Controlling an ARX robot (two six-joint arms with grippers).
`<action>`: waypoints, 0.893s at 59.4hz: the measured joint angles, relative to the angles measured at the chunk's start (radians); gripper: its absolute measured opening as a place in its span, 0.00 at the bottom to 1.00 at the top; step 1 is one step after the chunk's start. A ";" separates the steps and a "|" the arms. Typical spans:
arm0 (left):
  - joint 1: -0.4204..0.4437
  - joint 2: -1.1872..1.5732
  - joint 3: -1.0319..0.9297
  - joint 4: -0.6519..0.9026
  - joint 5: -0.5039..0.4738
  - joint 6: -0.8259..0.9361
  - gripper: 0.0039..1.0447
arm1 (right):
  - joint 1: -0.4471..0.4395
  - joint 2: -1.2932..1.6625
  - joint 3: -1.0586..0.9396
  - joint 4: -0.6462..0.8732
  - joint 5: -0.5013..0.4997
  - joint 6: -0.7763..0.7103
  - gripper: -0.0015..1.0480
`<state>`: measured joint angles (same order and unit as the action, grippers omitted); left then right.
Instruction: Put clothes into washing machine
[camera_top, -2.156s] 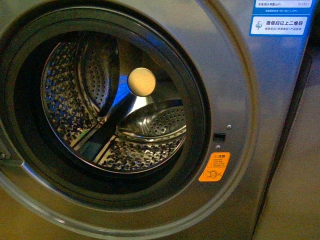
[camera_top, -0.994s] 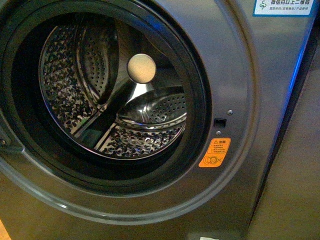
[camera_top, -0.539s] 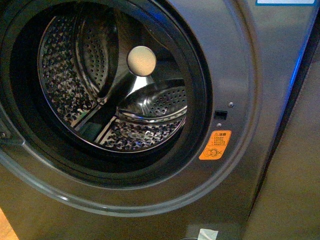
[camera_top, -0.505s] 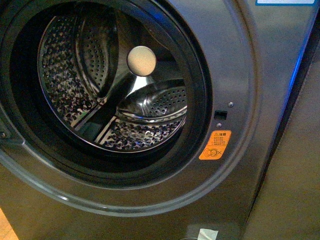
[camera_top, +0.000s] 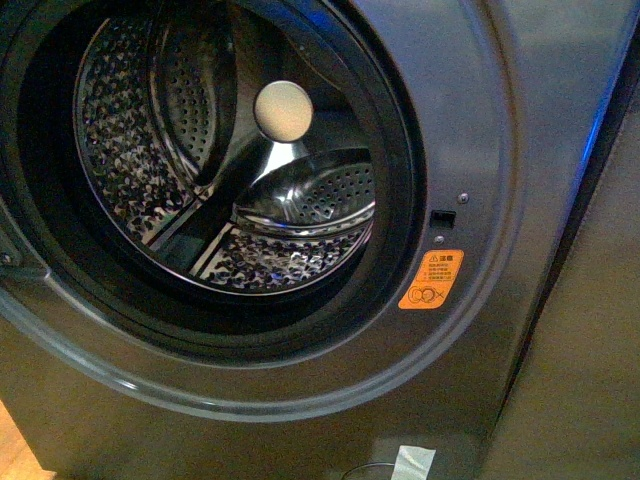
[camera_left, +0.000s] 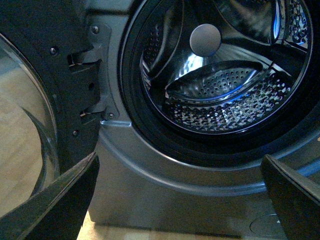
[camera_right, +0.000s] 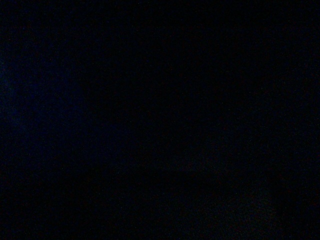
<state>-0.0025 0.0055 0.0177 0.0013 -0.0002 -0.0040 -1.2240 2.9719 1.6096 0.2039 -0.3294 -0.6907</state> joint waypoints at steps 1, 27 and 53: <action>0.000 0.000 0.000 0.000 0.000 0.000 0.94 | 0.000 0.000 0.000 -0.001 -0.001 0.000 0.93; 0.000 0.000 0.000 0.000 0.000 0.000 0.94 | -0.006 0.009 -0.017 0.009 0.004 0.004 0.71; 0.000 0.000 0.000 0.000 0.000 0.000 0.94 | 0.012 -0.149 -0.215 0.213 -0.040 0.068 0.06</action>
<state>-0.0025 0.0055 0.0177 0.0013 -0.0002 -0.0040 -1.2121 2.8227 1.3945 0.4171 -0.3695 -0.6228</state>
